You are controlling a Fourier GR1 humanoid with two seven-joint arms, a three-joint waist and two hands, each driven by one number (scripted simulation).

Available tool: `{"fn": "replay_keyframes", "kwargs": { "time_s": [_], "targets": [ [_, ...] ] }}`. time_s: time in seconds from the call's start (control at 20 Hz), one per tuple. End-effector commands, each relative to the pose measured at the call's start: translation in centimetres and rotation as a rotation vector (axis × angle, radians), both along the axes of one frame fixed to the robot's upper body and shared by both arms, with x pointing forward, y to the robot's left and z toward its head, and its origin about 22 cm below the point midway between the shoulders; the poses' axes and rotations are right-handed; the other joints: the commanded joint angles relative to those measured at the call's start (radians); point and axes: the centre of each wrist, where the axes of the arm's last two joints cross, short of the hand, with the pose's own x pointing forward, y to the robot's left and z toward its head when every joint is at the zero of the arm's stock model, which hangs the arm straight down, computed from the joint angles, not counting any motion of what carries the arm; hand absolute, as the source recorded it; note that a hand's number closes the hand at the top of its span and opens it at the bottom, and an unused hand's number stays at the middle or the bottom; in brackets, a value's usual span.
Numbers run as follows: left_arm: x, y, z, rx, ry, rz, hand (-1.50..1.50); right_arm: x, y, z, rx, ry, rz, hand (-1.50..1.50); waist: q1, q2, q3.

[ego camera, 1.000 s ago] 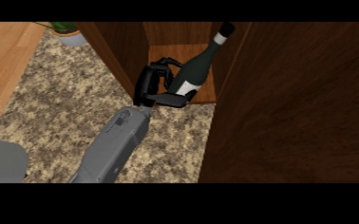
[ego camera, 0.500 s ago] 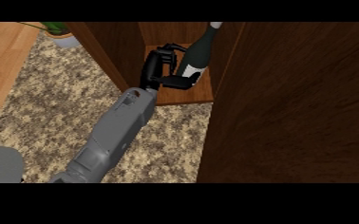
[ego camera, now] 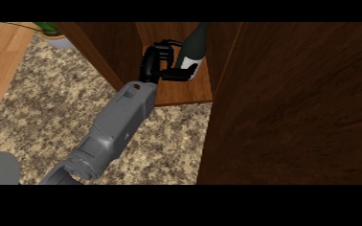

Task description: Pick up the wine, place it into the cabinet and close the cabinet

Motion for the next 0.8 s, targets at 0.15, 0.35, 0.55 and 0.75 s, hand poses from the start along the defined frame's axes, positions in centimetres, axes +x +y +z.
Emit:
{"fn": "replay_keyframes", "kwargs": {
  "time_s": [0.15,0.35,0.55,0.75],
  "targets": [
    [1.3,0.3,1.3,-0.020,0.025,0.047,1.50,-2.2,-0.6,2.2,0.087,0.022,0.066,-1.50,-0.012,0.007,0.000],
    [1.3,1.7,0.6,0.019,0.015,0.099,1.50,-2.4,-0.4,2.4,0.118,0.009,0.082,-1.50,-0.018,0.011,0.000],
    [2.0,2.4,1.5,0.067,-0.013,0.139,1.50,-2.6,-0.5,2.1,0.097,0.010,0.104,-1.50,-0.035,0.012,0.001],
    [2.1,2.8,1.5,0.122,-0.055,0.137,-1.50,-2.1,-0.4,1.8,0.096,0.017,0.084,-1.50,-0.028,0.016,0.000]
  ]
}}
